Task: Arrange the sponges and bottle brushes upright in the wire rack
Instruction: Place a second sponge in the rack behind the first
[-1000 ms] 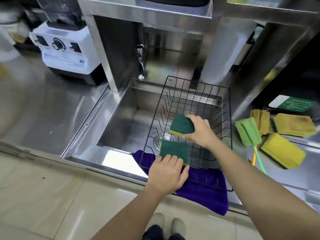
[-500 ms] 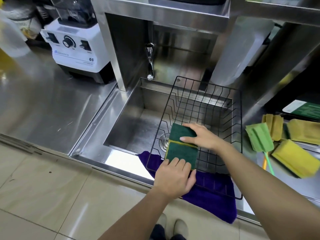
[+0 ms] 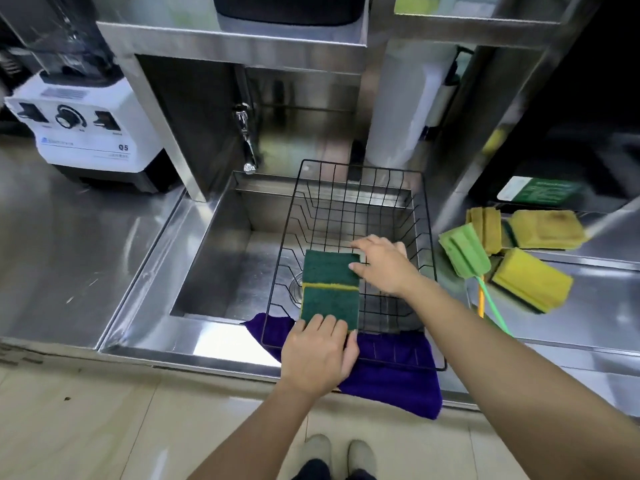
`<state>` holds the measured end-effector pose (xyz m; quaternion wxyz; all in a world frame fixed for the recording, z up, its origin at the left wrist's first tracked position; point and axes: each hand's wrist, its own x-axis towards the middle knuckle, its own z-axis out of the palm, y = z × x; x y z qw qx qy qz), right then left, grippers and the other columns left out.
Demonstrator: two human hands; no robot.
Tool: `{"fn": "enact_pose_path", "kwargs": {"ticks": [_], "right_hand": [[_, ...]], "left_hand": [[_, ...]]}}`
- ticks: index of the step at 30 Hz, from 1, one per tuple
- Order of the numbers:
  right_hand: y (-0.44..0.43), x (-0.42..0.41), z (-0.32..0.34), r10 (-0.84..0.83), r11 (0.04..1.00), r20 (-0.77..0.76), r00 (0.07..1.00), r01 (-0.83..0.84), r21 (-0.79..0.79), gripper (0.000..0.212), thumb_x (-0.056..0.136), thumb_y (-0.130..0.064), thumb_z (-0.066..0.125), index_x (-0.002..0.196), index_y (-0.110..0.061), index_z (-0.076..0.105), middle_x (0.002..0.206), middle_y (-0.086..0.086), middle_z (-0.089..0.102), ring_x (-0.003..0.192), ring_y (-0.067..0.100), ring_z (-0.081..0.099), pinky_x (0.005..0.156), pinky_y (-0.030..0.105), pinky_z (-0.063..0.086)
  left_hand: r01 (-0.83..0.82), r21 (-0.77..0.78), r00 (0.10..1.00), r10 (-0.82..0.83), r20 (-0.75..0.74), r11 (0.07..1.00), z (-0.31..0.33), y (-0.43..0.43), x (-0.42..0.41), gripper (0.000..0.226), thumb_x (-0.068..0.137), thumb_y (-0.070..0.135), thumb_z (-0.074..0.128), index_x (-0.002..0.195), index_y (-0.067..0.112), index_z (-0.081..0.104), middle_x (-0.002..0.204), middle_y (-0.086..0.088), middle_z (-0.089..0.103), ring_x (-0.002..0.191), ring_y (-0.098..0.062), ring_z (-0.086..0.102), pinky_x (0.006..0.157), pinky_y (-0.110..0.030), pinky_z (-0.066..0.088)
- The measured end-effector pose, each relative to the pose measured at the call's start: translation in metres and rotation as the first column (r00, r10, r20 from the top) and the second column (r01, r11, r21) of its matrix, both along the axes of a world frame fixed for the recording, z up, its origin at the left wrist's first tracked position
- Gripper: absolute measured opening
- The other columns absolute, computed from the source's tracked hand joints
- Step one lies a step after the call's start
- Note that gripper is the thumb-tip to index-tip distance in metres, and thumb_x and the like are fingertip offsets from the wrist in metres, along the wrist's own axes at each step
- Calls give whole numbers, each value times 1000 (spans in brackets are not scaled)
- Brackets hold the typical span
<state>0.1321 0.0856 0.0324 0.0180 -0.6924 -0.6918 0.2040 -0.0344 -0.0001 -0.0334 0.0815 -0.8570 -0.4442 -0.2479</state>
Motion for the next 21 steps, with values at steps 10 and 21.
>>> {"fn": "enact_pose_path", "kwargs": {"ticks": [10, 21], "right_hand": [[-50, 103, 25, -462, 771, -130, 877, 470, 429, 34, 88, -11, 49, 122, -10, 56, 125, 12, 56, 120, 29, 47, 98, 39, 28], [-113, 200, -10, -656, 749, 128, 744, 663, -16, 91, 77, -28, 63, 150, -26, 9, 158, 11, 11, 146, 27, 11, 111, 49, 20]], "left_hand": [[162, -112, 983, -170, -63, 980, 10, -29, 81, 41, 91, 43, 40, 72, 14, 61, 67, -2, 59, 63, -23, 53, 63, -35, 41], [213, -20, 970, -214, -114, 977, 0, -27, 86, 43, 91, 40, 38, 71, 11, 63, 69, -4, 58, 62, -24, 54, 55, -34, 44]]}}
